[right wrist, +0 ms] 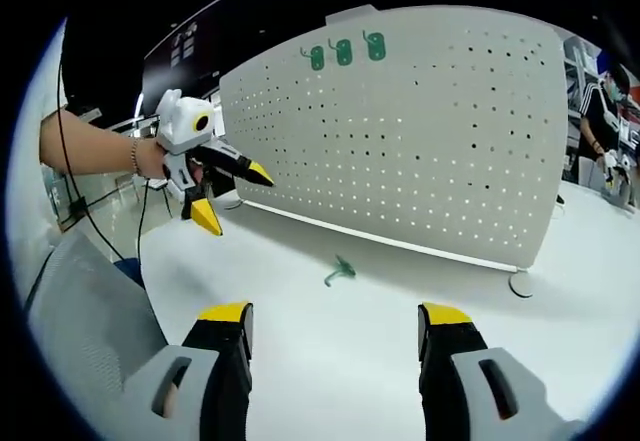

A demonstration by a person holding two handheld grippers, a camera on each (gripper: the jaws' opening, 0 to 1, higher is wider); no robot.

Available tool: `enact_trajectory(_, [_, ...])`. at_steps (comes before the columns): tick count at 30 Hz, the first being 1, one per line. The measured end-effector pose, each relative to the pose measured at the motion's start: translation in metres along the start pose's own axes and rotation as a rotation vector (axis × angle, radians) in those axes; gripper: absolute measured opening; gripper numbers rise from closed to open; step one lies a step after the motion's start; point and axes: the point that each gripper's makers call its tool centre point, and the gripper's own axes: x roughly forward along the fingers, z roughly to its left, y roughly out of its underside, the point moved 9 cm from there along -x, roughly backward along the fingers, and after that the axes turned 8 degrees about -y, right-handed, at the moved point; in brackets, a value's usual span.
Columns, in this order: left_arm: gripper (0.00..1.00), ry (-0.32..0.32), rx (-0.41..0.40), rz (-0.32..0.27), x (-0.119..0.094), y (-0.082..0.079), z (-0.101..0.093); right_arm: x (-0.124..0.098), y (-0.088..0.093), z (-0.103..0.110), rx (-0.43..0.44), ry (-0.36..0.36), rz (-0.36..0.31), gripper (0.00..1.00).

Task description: Insert the hook assembly into the mounting plate slot until the hook locks in place.

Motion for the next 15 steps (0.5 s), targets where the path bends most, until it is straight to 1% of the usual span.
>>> enact_trajectory(4, [0.8,0.031,0.051,0.025,0.008,-0.003,0.003,0.0,0.0,0.0,-0.002,0.0,0.001,0.65])
enact_trajectory(8, [0.8,0.056,0.082,0.042,0.015,-0.006,0.007,0.001,0.001,0.001,-0.005,-0.003,0.005,0.65])
enact_trajectory(10, [0.8,0.067,0.113,0.056,0.018,-0.008,0.007,0.001,0.001,0.001,-0.002,-0.004,0.003,0.65])
enact_trajectory(15, [0.8,0.098,0.148,0.075,0.028,-0.009,0.009,0.0,0.002,0.0,0.003,-0.003,0.004,0.65])
